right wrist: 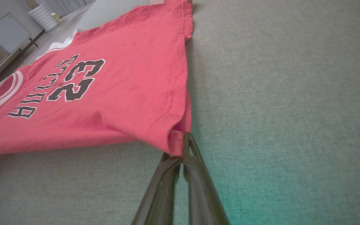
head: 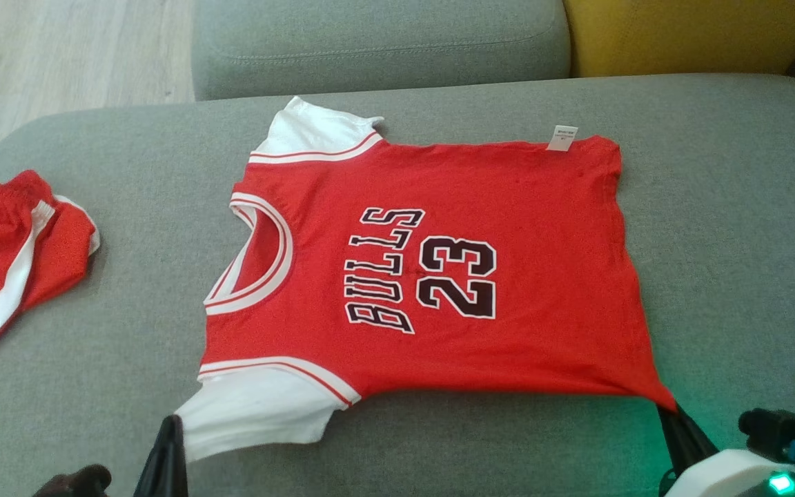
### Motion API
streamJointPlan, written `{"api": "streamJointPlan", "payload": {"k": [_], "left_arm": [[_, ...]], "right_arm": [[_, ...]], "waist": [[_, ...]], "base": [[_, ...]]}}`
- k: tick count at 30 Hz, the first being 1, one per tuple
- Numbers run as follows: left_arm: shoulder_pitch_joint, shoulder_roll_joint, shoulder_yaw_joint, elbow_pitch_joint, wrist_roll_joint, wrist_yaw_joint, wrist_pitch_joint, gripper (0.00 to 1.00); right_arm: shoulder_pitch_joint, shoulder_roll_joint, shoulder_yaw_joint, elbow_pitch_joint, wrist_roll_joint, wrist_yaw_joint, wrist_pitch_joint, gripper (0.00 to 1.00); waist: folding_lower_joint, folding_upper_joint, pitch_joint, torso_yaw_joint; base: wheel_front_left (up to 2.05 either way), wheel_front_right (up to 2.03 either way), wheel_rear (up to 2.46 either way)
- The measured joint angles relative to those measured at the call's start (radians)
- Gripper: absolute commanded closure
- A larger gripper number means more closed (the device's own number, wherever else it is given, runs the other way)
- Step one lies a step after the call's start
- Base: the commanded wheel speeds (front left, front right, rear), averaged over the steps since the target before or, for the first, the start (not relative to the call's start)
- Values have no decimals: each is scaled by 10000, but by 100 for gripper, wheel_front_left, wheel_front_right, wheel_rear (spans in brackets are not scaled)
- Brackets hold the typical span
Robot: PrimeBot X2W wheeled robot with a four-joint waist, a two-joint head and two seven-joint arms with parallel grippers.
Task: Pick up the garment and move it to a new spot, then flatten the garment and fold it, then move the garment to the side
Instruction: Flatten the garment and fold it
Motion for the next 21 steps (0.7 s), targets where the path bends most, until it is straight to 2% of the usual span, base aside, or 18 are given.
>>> {"api": "streamJointPlan", "payload": {"k": [6,9,11,12,17,21], "left_arm": [[-43,31,-27,-291,-17,94,132,100],[-274,59,-31,-309,-650,82,518,100],[-618,151,-17,-305,-692,77,782,100],[-618,151,-17,-305,-692,77,782,100],[-2067,261,67,-217,-1287,-100,1262,100],[-3454,589,58,301,-1323,-270,1685,100]], "right_arm": [[360,495,-449,-1016,-278,0,1225,100],[360,640,-717,-1371,-437,0,2071,100],[277,652,-865,-1463,-545,2,2731,100],[277,652,-865,-1463,-545,2,2731,100],[-497,738,-1175,-1697,-610,2,4059,100],[-1543,807,-1373,-1941,-548,2,5179,100]], "waist": [[0,0,15,-87],[0,0,85,-124],[0,0,153,-187],[0,0,153,-187],[0,0,486,-331],[1,0,928,-370]], "base": [[0,0,0],[0,0,0],[0,0,0],[0,0,0],[0,0,0],[0,0,0]]}}
